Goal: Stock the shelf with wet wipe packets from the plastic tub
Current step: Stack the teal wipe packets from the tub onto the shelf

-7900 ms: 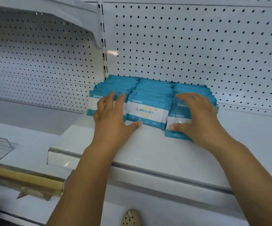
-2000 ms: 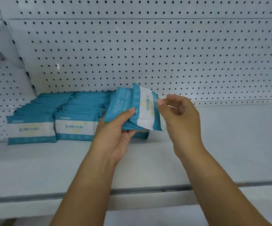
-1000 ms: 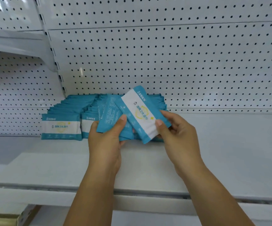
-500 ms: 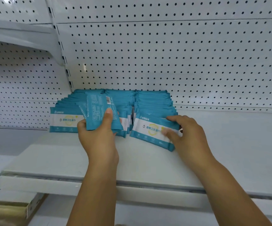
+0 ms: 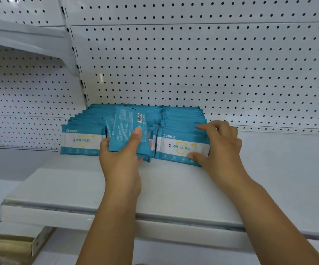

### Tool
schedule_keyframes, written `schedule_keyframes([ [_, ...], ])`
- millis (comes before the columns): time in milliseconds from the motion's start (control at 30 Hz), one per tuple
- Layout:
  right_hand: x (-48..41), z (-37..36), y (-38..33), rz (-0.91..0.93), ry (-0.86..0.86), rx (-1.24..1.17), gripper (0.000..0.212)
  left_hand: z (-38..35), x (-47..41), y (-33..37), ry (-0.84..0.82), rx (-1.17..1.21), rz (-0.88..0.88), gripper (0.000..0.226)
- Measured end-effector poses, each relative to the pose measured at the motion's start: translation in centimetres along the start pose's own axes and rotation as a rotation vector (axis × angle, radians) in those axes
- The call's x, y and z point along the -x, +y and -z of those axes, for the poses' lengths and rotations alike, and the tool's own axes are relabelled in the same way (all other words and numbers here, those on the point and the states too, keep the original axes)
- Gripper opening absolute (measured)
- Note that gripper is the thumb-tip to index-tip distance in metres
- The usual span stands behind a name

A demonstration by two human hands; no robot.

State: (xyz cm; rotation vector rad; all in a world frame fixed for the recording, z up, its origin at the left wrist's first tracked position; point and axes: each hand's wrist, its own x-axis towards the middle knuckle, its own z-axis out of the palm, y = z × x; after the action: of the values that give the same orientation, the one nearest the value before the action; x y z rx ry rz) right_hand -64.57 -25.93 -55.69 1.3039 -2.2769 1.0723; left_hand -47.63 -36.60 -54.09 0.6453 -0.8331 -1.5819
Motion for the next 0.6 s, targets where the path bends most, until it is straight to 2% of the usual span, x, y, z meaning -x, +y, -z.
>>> schedule_keyframes([
  [100,0.3,0.0,-0.3,-0.005,0.077,-0.042,0.07,0.1,0.0,0.3,-0.068,0.0,0.022,0.04],
  [200,0.6,0.9,-1.1,0.004,0.155,-0.127,0.049,0.1,0.4,0.5,-0.156,-0.017,0.047,0.044],
  [333,-0.1,2.4,-4.1,-0.187,0.063,-0.506,0.021,0.0,1.0,0.9,-0.294,-0.046,0.092,0.046],
  [433,-0.4,2.5,-5.9,-0.373,-0.072,-0.767,0.033,-0.1,1.3,1.0,-0.383,-0.069,0.131,0.048],
  [500,-0.1,2.4,-6.6,-0.432,-0.155,-0.899,0.038,-0.1,1.5,0.9,-0.427,-0.103,0.152,0.05],
  [600,0.3,2.4,-6.7,-0.459,-0.139,-1.039,0.026,-0.3,1.7,0.6,-0.451,-0.146,0.162,0.051],
])
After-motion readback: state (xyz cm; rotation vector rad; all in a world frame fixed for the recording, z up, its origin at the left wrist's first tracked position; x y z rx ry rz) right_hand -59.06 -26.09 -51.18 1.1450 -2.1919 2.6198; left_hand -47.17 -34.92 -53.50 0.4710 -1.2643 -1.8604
